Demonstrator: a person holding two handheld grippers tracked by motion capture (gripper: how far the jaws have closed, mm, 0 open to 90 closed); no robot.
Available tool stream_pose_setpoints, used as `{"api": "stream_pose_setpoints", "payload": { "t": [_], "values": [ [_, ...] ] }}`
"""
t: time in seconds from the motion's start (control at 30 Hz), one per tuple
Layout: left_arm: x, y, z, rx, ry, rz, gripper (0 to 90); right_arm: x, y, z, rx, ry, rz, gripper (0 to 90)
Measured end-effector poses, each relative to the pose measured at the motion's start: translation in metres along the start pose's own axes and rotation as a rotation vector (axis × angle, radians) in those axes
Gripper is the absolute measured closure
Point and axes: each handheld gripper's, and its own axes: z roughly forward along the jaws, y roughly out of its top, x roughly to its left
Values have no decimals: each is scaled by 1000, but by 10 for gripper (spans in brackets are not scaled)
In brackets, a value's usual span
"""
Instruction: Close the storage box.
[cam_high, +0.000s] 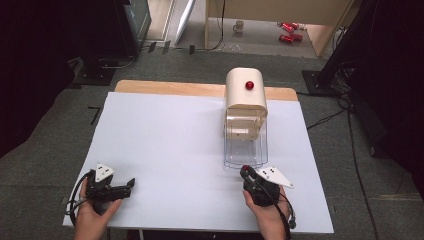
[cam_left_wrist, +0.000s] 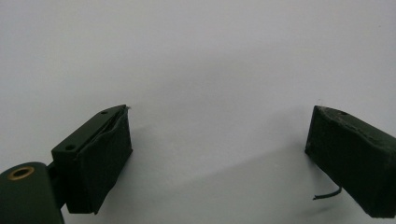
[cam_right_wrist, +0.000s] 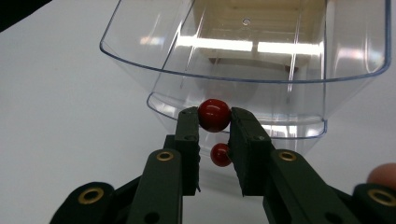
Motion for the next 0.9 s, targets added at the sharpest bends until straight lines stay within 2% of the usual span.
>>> {"api": "stream_pose_setpoints", "payload": {
  "t": [0.37,0.9],
  "values": [
    [0,0,0,0,0,0,68,0,12,-9,-34,12,11,750],
    [0,0,0,0,0,0,68,0,27,-4,-48,21,14,750]
  ]
}}
